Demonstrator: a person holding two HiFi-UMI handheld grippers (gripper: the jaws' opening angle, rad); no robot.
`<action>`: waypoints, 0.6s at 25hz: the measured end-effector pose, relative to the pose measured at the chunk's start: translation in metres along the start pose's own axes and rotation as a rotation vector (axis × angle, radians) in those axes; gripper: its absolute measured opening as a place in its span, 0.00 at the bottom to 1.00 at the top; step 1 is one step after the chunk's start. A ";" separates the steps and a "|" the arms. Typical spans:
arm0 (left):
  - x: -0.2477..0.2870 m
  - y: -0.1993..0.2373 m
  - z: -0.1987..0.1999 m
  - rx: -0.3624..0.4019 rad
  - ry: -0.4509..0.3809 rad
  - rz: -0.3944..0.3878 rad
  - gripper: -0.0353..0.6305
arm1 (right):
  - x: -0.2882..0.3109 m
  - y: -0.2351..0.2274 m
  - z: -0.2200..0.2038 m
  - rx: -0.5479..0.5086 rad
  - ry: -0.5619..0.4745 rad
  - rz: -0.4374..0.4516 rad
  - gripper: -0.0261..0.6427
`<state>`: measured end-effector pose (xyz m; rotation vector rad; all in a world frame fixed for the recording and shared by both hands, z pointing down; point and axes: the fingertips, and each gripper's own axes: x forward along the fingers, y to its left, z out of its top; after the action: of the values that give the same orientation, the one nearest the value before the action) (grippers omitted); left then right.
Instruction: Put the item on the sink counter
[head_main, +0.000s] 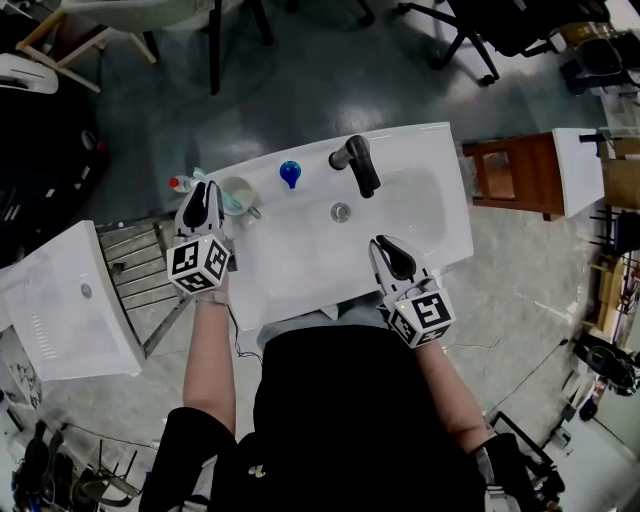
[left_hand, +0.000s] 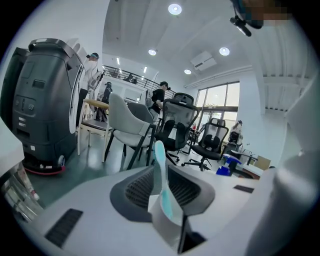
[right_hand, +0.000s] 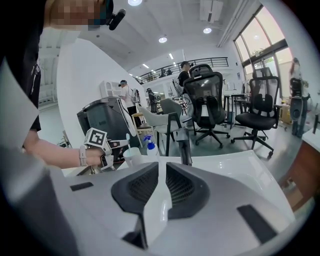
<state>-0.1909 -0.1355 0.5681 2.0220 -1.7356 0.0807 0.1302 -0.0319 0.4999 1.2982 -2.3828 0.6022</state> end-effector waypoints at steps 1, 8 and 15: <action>0.001 0.001 -0.001 0.000 0.004 0.004 0.21 | -0.001 0.000 0.001 -0.001 -0.002 -0.001 0.13; -0.006 -0.002 0.006 0.023 -0.002 0.024 0.25 | -0.009 -0.002 0.005 -0.011 -0.022 0.002 0.13; -0.042 -0.022 0.039 0.022 -0.083 -0.010 0.14 | -0.011 0.009 0.019 -0.026 -0.064 0.072 0.12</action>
<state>-0.1887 -0.1099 0.5124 2.0760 -1.7822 0.0128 0.1261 -0.0303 0.4763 1.2425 -2.4903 0.5556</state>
